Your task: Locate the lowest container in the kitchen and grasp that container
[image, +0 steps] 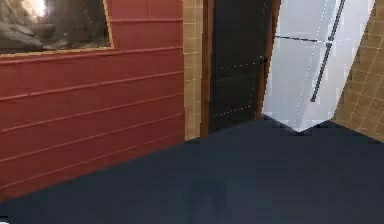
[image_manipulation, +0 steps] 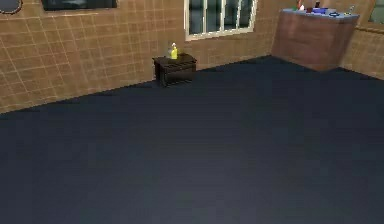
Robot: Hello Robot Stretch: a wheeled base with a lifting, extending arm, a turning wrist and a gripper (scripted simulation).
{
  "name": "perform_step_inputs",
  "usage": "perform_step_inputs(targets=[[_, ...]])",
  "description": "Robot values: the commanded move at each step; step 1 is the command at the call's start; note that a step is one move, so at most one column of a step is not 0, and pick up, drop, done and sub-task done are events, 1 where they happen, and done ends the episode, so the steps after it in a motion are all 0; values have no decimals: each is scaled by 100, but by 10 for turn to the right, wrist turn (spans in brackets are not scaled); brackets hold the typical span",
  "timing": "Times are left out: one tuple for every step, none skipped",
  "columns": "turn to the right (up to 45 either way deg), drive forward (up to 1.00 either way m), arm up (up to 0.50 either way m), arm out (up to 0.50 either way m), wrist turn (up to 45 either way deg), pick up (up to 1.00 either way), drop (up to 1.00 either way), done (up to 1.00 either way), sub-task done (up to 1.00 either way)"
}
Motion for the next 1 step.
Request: perform_step_inputs(targets=[[450, 0, 0, 0, 0, 0, 0, 0, 0]])
